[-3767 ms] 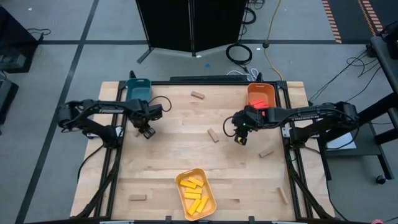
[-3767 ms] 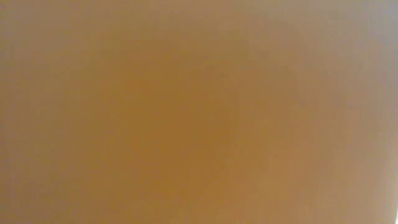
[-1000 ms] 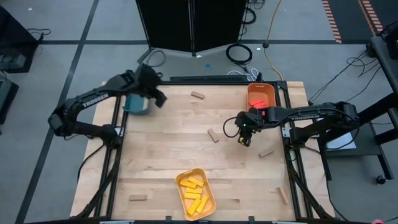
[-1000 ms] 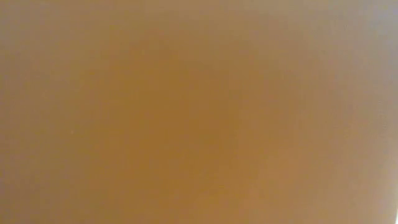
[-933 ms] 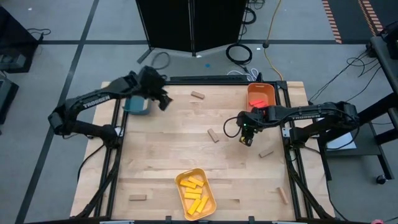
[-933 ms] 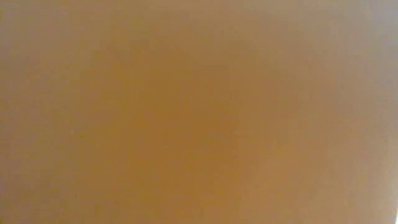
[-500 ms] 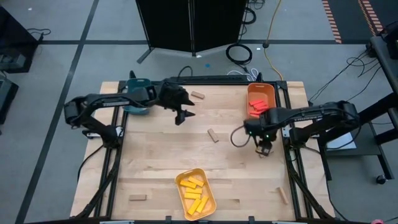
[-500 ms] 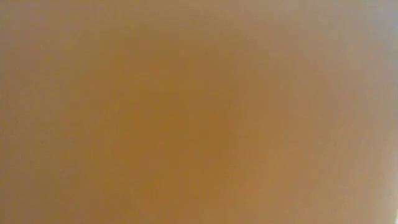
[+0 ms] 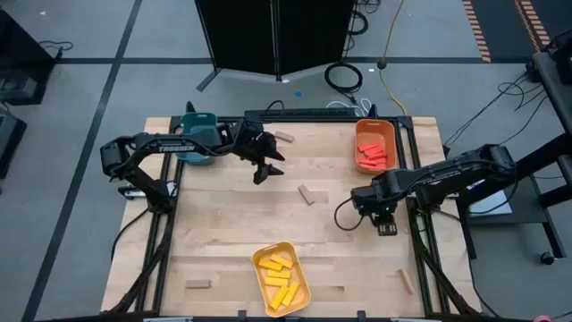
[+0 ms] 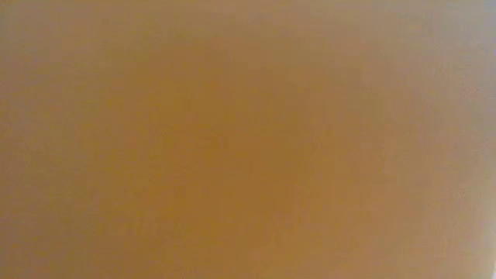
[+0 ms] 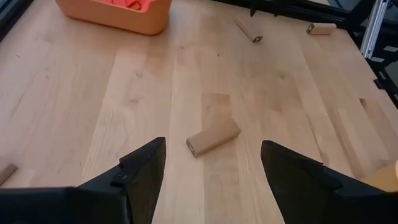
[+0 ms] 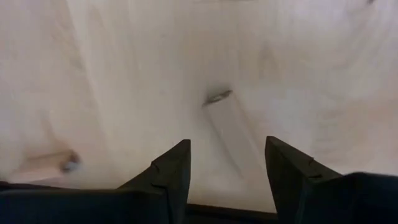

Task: Sort blocks
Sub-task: Put the brown block into the blue bin

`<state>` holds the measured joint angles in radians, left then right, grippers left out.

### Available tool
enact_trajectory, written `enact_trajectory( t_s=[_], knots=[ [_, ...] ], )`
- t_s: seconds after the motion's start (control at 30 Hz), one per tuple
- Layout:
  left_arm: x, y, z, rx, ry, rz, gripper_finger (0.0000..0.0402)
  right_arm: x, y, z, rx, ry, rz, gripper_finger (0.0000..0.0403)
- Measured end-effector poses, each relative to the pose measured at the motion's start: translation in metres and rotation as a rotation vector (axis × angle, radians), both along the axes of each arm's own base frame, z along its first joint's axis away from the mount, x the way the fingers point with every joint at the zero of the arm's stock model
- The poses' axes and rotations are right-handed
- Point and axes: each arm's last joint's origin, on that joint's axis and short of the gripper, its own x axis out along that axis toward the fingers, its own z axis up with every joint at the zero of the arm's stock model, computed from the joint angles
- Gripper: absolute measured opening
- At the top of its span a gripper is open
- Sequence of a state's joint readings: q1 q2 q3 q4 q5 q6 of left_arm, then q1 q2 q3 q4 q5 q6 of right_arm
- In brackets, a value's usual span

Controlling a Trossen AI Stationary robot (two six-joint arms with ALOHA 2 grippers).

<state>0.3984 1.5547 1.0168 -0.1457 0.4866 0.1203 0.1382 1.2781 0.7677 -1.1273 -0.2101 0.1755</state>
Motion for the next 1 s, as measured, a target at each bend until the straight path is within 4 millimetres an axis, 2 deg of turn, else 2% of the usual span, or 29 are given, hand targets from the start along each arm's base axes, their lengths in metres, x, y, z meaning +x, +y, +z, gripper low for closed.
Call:
enact_trajectory(
  t_s=[0.37, 0.57, 0.83, 0.93, 1.0],
  knots=[
    [-0.004, -0.009, -0.008, 0.038, 0.084, -0.082, 0.0261, -0.013, 0.006, -0.020, -0.063, 0.039, 0.125, 0.0146],
    [-0.005, -0.010, -0.008, 0.050, 0.093, -0.096, 0.0261, -0.009, 0.011, -0.031, -0.094, 0.102, 0.141, 0.0146],
    [-0.014, -0.013, -0.007, 0.050, 0.109, -0.105, 0.0261, 0.010, 0.021, -0.068, -0.137, 0.237, 0.156, 0.0143],
    [-0.022, -0.016, -0.009, 0.067, 0.092, -0.108, 0.0261, 0.016, 0.024, -0.077, -0.163, 0.294, 0.159, 0.0120],
    [-0.031, -0.016, -0.008, 0.089, 0.066, -0.090, 0.0261, 0.021, 0.027, -0.076, -0.164, 0.310, 0.156, 0.0084]
  ],
)
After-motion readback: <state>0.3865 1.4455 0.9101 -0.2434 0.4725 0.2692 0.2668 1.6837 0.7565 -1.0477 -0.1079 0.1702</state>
